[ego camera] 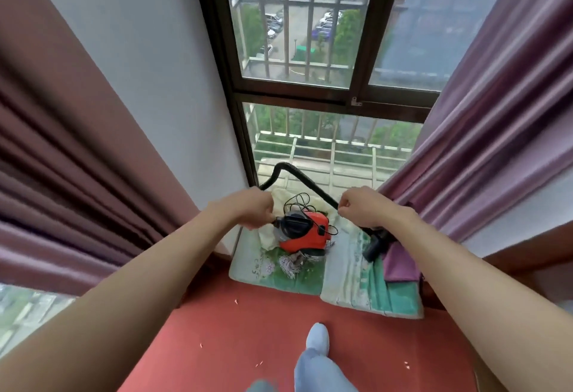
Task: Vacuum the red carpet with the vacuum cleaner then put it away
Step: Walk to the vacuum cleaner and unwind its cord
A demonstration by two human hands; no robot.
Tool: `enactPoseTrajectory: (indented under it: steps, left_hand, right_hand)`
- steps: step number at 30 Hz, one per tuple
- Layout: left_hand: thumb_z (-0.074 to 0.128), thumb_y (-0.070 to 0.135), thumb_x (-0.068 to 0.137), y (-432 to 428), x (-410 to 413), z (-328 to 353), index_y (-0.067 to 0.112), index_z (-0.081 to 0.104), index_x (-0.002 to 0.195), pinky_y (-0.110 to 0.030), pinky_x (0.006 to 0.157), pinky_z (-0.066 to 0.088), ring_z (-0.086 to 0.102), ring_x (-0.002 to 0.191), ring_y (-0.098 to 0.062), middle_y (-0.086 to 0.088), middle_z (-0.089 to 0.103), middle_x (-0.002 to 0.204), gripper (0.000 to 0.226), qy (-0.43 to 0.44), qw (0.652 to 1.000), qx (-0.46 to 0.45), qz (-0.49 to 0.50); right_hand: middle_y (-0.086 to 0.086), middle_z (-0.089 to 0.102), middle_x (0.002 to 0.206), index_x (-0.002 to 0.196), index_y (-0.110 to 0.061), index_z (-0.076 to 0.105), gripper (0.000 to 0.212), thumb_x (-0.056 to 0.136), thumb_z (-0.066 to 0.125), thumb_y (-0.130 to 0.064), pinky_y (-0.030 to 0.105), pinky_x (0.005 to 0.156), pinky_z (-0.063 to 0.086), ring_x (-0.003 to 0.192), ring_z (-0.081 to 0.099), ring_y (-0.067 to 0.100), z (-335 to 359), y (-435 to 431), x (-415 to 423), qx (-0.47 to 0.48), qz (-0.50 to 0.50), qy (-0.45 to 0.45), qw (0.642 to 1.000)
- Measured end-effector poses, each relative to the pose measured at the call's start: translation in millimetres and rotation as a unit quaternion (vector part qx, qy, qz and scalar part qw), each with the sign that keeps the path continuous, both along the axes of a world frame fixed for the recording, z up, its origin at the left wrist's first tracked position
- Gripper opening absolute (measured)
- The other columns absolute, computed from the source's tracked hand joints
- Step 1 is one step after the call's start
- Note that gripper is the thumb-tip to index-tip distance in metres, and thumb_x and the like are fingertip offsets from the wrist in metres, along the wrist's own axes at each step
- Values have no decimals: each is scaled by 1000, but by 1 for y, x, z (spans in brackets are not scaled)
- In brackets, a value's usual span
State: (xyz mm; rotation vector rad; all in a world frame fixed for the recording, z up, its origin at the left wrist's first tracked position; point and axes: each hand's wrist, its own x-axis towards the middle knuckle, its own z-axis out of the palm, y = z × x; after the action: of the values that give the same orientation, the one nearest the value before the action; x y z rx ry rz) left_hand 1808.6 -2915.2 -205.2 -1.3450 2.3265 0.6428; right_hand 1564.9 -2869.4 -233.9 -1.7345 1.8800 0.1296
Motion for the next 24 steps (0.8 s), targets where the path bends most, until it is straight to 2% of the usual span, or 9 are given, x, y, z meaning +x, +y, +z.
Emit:
enactPoseTrajectory:
  steps: [2, 4, 10, 13, 15, 17, 20, 22, 24]
  left_hand:
    - [50, 22, 98, -33, -7, -4, -2, 69, 102, -39, 80, 54, 68, 91, -30, -17, 72, 98, 31, 11, 1000, -16, 11]
    - [50, 21, 95, -62, -13, -10, -1, 70, 101, -40, 80, 54, 67, 95, -32, -16, 71, 101, 30, 14, 1000, -23, 10]
    - [49, 19, 95, -137, -22, -47, 3, 67, 98, -37, 81, 56, 65, 90, -30, -13, 69, 100, 24, -8, 1000, 6, -21]
    - [47, 18, 95, -174, -24, -72, 4, 61, 87, -33, 71, 50, 58, 80, -28, -15, 69, 100, 21, -17, 999, 15, -43]
    - [48, 21, 97, -200, -26, -89, 1, 65, 93, -31, 68, 44, 57, 82, -27, -15, 69, 102, 27, -19, 997, 30, -64]
    - [48, 23, 98, -223, -27, -106, 1, 69, 104, -30, 71, 46, 61, 89, -29, -16, 69, 105, 31, -18, 996, 45, -73]
    - [47, 25, 98, -252, -30, -137, 4, 68, 109, -35, 80, 51, 63, 99, -31, -15, 69, 109, 32, -22, 994, 49, -95]
    - [46, 23, 97, -267, -35, -161, 4, 66, 99, -36, 74, 50, 62, 90, -31, -13, 66, 99, 27, -28, 992, 75, -101]
    - [45, 17, 94, -276, -42, -180, 8, 54, 78, -35, 66, 47, 55, 75, -28, -9, 57, 84, 20, -31, 991, 79, -106]
  right_hand:
    - [12, 72, 96, 96, -6, 73, 28, 90, 50, -21, 42, 78, 56, 89, 68, 31, -2, -34, -4, -6, 8, 5, 1000]
    - [10, 73, 98, 98, -7, 73, 27, 90, 51, -21, 42, 80, 56, 90, 68, 29, -5, -64, -5, -2, 10, 8, 1000]
    - [11, 73, 98, 96, -7, 73, 28, 89, 50, -20, 43, 80, 56, 91, 67, 30, -31, -135, -6, 30, 2, 3, 1000]
    - [8, 72, 96, 96, -10, 73, 26, 90, 50, -21, 42, 81, 56, 88, 66, 27, -51, -163, -4, 45, -20, 8, 999]
    - [7, 71, 95, 95, -11, 72, 26, 90, 49, -20, 42, 81, 55, 87, 65, 27, -68, -182, -1, 52, -41, 9, 998]
    - [9, 71, 93, 92, -9, 72, 26, 89, 48, -19, 42, 80, 55, 87, 66, 28, -85, -198, 2, 64, -52, 7, 997]
    - [11, 71, 89, 89, -10, 73, 27, 86, 48, -19, 41, 76, 56, 81, 66, 29, -115, -218, 5, 80, -70, 10, 994]
    - [10, 71, 87, 88, -11, 73, 26, 85, 48, -20, 39, 75, 56, 80, 66, 29, -136, -232, 6, 94, -70, 6, 993]
    - [10, 71, 84, 88, -10, 72, 27, 85, 47, -18, 39, 72, 56, 78, 66, 29, -153, -240, 5, 116, -73, -1, 991]
